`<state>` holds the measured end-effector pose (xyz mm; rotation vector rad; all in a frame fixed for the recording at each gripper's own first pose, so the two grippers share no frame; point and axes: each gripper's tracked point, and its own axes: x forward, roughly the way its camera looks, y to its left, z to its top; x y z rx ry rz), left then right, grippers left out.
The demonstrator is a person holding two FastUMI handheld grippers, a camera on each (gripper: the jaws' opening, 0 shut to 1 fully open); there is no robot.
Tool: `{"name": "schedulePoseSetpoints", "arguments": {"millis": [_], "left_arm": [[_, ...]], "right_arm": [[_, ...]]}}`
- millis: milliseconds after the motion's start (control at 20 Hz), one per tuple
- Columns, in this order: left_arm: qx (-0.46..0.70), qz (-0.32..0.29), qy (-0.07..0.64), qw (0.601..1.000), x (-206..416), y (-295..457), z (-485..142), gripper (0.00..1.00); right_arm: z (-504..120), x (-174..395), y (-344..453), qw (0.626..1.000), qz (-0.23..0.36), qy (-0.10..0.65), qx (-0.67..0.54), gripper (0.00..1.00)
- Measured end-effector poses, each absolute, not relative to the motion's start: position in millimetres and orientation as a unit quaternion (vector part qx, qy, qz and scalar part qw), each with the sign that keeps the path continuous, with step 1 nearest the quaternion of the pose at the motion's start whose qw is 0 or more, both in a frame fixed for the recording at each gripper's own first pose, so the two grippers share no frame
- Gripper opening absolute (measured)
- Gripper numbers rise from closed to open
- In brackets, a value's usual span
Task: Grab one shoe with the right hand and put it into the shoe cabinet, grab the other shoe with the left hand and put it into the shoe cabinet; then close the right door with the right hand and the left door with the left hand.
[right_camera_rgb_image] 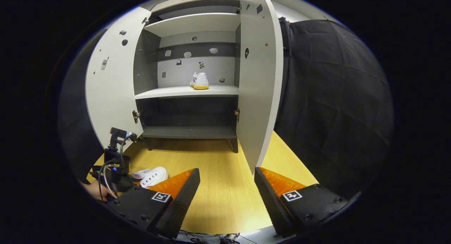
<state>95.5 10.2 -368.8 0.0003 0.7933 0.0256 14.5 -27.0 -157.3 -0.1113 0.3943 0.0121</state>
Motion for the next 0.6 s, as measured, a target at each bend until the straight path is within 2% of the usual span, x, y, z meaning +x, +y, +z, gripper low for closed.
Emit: {"name": "schedulePoseSetpoints", "arguments": {"millis": [600], "left_arm": [[-0.015,0.062,0.265,0.962,143,10,-151,0.05]], "right_arm": [[-159,41,-2,0.974,0.131,0.172,-0.061,0.98]]}}
